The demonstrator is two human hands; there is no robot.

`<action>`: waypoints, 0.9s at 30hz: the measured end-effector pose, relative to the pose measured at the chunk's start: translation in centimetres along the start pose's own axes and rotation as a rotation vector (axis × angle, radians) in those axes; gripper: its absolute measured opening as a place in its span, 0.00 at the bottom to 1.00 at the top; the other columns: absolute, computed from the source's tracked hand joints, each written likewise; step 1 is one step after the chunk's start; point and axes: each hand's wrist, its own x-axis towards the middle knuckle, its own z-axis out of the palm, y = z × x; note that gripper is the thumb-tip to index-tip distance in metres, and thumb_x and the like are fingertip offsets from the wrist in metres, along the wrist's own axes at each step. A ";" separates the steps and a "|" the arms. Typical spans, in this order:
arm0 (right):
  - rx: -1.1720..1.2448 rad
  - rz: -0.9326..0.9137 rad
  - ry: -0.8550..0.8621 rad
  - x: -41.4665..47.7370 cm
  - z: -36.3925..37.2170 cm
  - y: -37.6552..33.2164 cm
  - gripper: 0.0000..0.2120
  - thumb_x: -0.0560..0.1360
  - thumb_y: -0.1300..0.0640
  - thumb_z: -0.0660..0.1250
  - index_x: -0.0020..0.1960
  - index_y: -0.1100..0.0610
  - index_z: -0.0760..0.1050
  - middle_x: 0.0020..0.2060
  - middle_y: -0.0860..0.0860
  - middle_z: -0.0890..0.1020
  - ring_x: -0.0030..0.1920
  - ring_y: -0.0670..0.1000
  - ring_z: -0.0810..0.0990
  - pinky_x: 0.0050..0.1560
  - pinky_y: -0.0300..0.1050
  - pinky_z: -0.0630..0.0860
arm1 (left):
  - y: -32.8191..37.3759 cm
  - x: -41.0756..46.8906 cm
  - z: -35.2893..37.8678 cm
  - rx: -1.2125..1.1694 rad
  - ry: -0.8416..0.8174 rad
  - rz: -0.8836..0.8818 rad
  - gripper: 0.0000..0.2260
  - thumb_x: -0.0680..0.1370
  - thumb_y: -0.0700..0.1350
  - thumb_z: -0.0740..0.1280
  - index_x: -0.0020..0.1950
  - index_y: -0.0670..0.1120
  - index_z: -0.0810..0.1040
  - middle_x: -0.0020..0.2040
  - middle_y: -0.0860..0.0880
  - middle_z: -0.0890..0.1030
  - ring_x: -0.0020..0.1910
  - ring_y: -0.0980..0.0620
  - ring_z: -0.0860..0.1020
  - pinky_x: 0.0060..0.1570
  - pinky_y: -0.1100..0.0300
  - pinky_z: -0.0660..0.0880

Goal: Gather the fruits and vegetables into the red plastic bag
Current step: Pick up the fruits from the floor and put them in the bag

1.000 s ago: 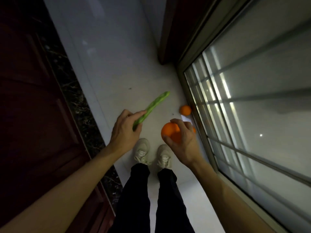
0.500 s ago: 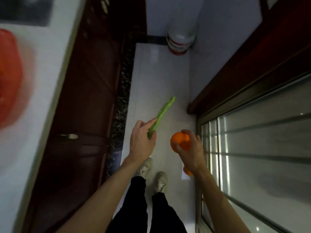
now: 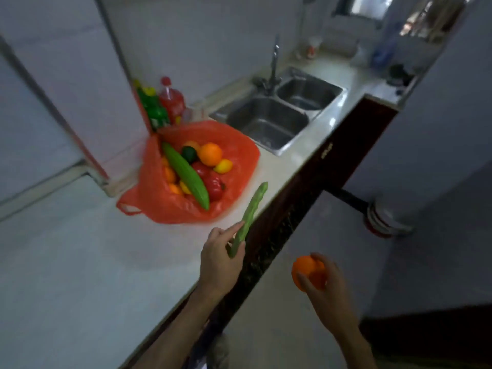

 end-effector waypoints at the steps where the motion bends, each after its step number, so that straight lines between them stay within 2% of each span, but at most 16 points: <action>1: 0.002 -0.036 -0.021 1.0 0.7 -1.8 0.20 0.71 0.52 0.73 0.60 0.47 0.71 0.55 0.50 0.74 0.48 0.44 0.73 0.43 0.32 0.67 | -0.4 1.1 -1.4 -0.008 0.035 -0.013 0.19 0.73 0.40 0.70 0.63 0.53 0.78 0.41 0.53 0.73 0.36 0.59 0.75 0.38 0.73 0.70; 4: -0.011 -0.154 -0.056 3.7 2.8 -6.8 0.22 0.70 0.53 0.74 0.61 0.47 0.72 0.54 0.48 0.74 0.49 0.36 0.71 0.43 0.28 0.66 | -1.7 4.2 -4.6 0.018 0.100 -0.049 0.19 0.73 0.42 0.72 0.62 0.54 0.78 0.38 0.54 0.72 0.34 0.60 0.73 0.34 0.74 0.68; 7: -0.012 -0.244 -0.093 5.8 4.5 -10.9 0.23 0.69 0.52 0.74 0.62 0.46 0.71 0.56 0.47 0.71 0.50 0.40 0.71 0.46 0.28 0.66 | -2.8 6.8 -6.8 0.044 0.143 -0.080 0.19 0.72 0.42 0.72 0.62 0.53 0.78 0.38 0.55 0.71 0.35 0.60 0.72 0.36 0.67 0.67; 12: -0.020 -0.338 -0.175 9.7 6.8 -15.2 0.24 0.70 0.48 0.72 0.63 0.46 0.69 0.56 0.47 0.70 0.50 0.42 0.72 0.47 0.34 0.70 | -4.6 10.3 -8.0 0.043 0.183 -0.152 0.19 0.73 0.43 0.71 0.63 0.52 0.78 0.38 0.51 0.73 0.38 0.52 0.74 0.42 0.58 0.74; 15: -0.052 -0.385 -0.235 13.0 8.1 -16.7 0.24 0.71 0.46 0.71 0.65 0.46 0.67 0.57 0.48 0.69 0.52 0.45 0.72 0.49 0.36 0.72 | -5.5 12.4 -7.7 0.042 0.221 -0.217 0.18 0.73 0.44 0.70 0.63 0.52 0.78 0.38 0.51 0.74 0.38 0.53 0.74 0.41 0.60 0.72; 19: -0.117 -0.441 -0.341 18.2 10.0 -18.4 0.25 0.73 0.44 0.68 0.67 0.44 0.64 0.62 0.48 0.67 0.58 0.49 0.70 0.54 0.47 0.78 | -6.1 15.0 -6.6 0.039 0.275 -0.274 0.18 0.73 0.44 0.71 0.63 0.50 0.78 0.38 0.49 0.76 0.38 0.53 0.75 0.42 0.59 0.73; 23: -0.203 -0.495 -0.491 23.7 13.0 -19.7 0.26 0.73 0.47 0.69 0.68 0.42 0.62 0.65 0.51 0.66 0.62 0.53 0.69 0.58 0.53 0.75 | -6.6 17.7 -5.0 0.096 0.351 -0.366 0.18 0.75 0.46 0.69 0.64 0.51 0.77 0.41 0.49 0.75 0.39 0.53 0.74 0.41 0.61 0.71; 27: -0.255 -0.613 -0.645 27.4 15.7 -19.8 0.26 0.74 0.47 0.67 0.69 0.44 0.62 0.66 0.53 0.67 0.64 0.56 0.68 0.58 0.52 0.73 | -7.0 19.2 -3.9 0.151 0.461 -0.489 0.18 0.75 0.45 0.68 0.65 0.52 0.76 0.41 0.51 0.72 0.40 0.54 0.71 0.41 0.63 0.66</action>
